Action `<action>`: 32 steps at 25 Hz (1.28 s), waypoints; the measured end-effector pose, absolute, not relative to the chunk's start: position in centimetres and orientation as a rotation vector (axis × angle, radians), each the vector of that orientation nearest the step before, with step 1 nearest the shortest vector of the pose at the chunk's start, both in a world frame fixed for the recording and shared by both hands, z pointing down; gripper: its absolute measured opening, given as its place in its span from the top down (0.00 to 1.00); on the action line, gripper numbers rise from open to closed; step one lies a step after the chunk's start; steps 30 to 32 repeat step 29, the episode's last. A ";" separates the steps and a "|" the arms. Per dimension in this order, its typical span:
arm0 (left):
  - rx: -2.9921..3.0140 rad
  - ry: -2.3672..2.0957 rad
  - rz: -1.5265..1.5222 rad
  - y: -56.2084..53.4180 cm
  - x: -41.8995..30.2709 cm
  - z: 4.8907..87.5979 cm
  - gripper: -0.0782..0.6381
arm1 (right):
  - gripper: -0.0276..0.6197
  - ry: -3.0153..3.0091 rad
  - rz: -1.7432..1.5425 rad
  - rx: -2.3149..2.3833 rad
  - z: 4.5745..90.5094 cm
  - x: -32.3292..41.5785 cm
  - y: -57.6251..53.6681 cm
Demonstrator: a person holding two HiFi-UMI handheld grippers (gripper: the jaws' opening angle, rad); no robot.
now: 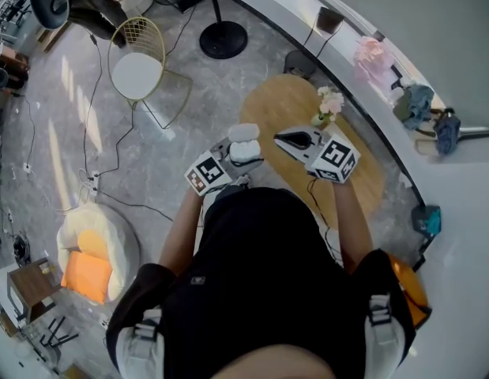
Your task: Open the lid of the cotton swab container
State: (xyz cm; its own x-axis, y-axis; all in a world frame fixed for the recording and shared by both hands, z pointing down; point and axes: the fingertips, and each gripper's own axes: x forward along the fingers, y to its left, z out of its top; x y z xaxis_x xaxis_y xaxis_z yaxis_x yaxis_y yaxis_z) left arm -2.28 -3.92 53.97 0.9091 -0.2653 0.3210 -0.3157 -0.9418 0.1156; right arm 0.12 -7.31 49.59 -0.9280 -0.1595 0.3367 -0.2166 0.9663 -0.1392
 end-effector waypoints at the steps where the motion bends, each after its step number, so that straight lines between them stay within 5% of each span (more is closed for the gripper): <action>1: 2.906 -0.456 0.456 -3.7 -2.0 53.8 0.63 | 0.96 -2.793 0.247 0.275 49.5 0.4 -7.1; 32: 2.854 -0.619 0.489 2.2 3.3 53.0 0.63 | 0.96 -2.847 0.250 0.213 50.8 6.4 -0.6</action>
